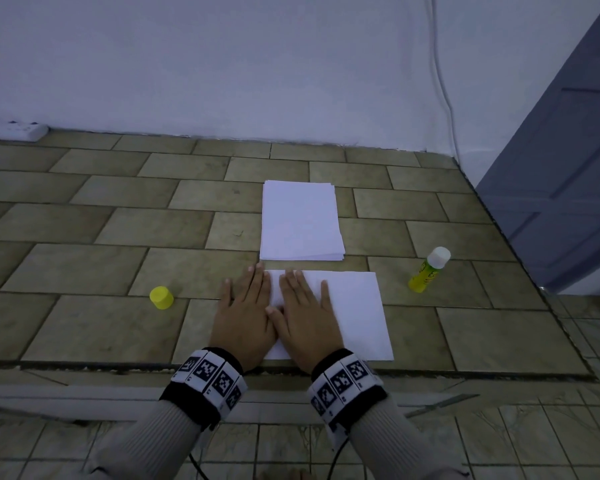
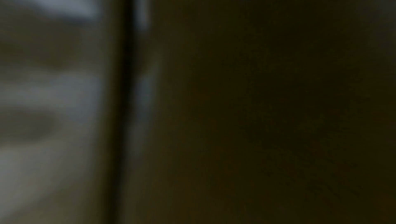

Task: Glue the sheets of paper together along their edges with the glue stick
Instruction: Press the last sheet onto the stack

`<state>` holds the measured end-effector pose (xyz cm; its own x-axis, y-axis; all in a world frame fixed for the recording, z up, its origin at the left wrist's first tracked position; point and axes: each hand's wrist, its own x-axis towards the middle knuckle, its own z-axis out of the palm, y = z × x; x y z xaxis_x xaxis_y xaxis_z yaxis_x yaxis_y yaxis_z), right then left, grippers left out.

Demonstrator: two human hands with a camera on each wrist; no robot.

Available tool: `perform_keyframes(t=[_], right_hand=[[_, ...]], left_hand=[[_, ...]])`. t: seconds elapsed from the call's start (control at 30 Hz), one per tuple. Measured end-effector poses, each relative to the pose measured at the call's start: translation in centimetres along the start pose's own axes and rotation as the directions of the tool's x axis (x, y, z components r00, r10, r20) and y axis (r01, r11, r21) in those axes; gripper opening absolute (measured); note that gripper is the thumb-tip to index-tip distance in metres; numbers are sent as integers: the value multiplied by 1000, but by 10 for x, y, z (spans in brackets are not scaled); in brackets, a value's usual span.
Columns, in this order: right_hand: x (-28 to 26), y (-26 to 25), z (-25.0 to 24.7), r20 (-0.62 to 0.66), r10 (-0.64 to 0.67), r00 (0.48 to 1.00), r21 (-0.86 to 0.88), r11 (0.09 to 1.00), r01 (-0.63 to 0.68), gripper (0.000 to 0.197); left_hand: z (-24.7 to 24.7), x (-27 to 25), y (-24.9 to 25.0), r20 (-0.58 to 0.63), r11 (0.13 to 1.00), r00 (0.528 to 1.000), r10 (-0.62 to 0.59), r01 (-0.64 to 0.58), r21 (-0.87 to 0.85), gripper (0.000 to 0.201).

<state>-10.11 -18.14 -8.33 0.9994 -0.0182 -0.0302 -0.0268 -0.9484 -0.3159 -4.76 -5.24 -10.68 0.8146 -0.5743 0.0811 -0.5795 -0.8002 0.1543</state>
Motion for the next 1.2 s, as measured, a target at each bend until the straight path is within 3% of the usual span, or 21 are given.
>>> perform_keyframes(t=[0.2, 0.43, 0.57, 0.77, 0.87, 1.03, 1.2], right_hand=[[-12, 41, -6, -14, 76, 997, -106, 991, -77, 80], [-41, 98, -31, -18, 166, 986, -186, 968, -166, 95], [-41, 85, -34, -36, 252, 967, -217, 942, -254, 103], [-15, 21, -13, 17, 61, 998, -88, 994, -59, 103], [-6, 16, -3, 16, 12, 1000, -62, 998, -11, 102], [-12, 55, -10, -31, 126, 992, -133, 983, -129, 107], [-23, 81, -23, -52, 261, 964, -150, 952, -266, 86]], left_hand=[[-4, 1, 3, -14, 999, 1000, -27, 27, 32, 68], [-5, 1, 3, -2, 999, 1000, -30, 30, 38, 67], [-4, 2, 4, -18, 999, 999, -35, 35, 40, 67], [-2, 1, 3, -41, 999, 999, -23, 24, 28, 67], [-1, 1, 2, -49, 1000, 999, 2, -1, 29, 66], [0, 1, 2, -54, 999, 998, -20, 22, 39, 69], [3, 1, 1, -64, 999, 998, -30, 31, 11, 72]])
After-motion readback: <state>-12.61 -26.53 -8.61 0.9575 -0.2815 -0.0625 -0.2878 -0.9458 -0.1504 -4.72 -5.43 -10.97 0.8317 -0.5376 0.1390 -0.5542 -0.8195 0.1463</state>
